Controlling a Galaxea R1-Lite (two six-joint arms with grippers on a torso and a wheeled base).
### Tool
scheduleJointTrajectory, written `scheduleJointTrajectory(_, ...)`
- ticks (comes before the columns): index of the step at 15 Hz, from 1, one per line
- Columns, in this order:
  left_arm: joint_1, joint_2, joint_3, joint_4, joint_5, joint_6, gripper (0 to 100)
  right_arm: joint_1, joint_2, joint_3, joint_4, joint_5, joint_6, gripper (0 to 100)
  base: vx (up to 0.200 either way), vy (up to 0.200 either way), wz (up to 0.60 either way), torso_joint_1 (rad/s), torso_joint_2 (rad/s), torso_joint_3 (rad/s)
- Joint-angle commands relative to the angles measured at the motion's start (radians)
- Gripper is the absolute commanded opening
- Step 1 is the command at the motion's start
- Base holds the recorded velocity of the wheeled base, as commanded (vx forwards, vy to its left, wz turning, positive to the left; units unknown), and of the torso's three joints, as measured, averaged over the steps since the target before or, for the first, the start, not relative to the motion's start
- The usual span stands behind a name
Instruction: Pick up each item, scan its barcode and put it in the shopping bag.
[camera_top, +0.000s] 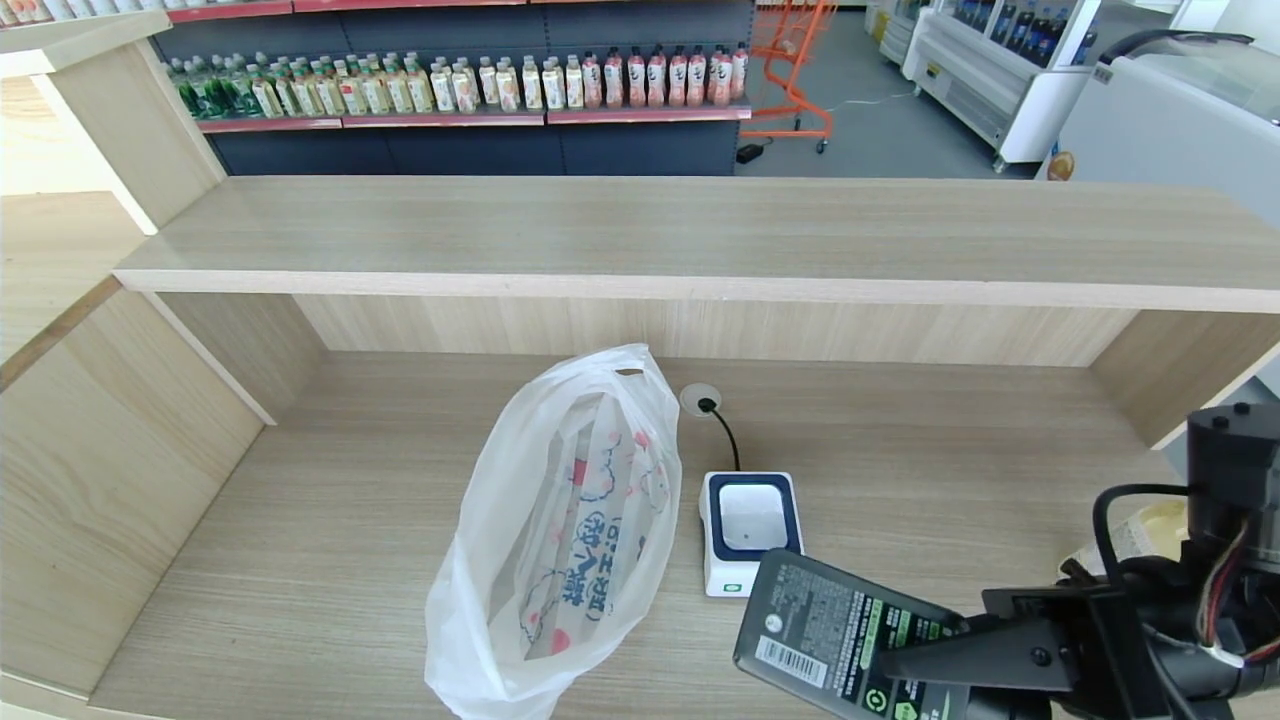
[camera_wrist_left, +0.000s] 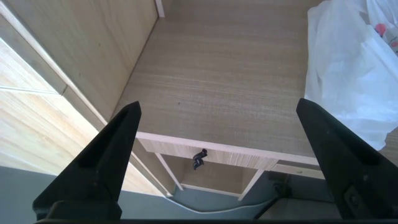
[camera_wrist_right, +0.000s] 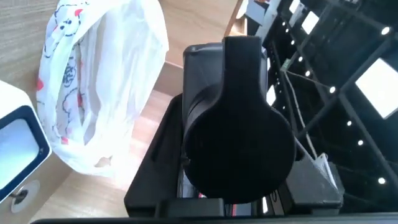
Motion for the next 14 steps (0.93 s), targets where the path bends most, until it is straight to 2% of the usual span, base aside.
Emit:
scheduleJointTrajectory(1,0.000,0.000,0.000,0.000,0.001,0.000,100,0.039,0.046,-0.005,-0.007,0.002,-0.011,0,0.000,0.000,0.00,0.000,0.00,0.000)
scheduleJointTrajectory(3,0.000,0.000,0.000,0.000,0.001,0.000,100,0.038,0.045,-0.006,-0.056,0.002,-0.004,0,0.000,0.000,0.00,0.000,0.00,0.000)
scheduleJointTrajectory(8,0.000,0.000,0.000,0.000,0.001,0.000,100,0.038,0.061,-0.042,-0.063,0.002,-0.011,0,0.000,0.000,0.00,0.000,0.00,0.000)
scheduleJointTrajectory(11,0.000,0.000,0.000,0.000,0.001,0.000,100,0.041,0.088,-0.077,-0.140,0.002,-0.006,0,0.000,0.000,0.00,0.000,0.00,0.000)
scheduleJointTrajectory(14,0.000,0.000,0.000,0.000,0.001,0.000,100,0.041,0.111,-0.097,-0.145,0.000,-0.006,0,0.000,0.000,0.00,0.000,0.00,0.000)
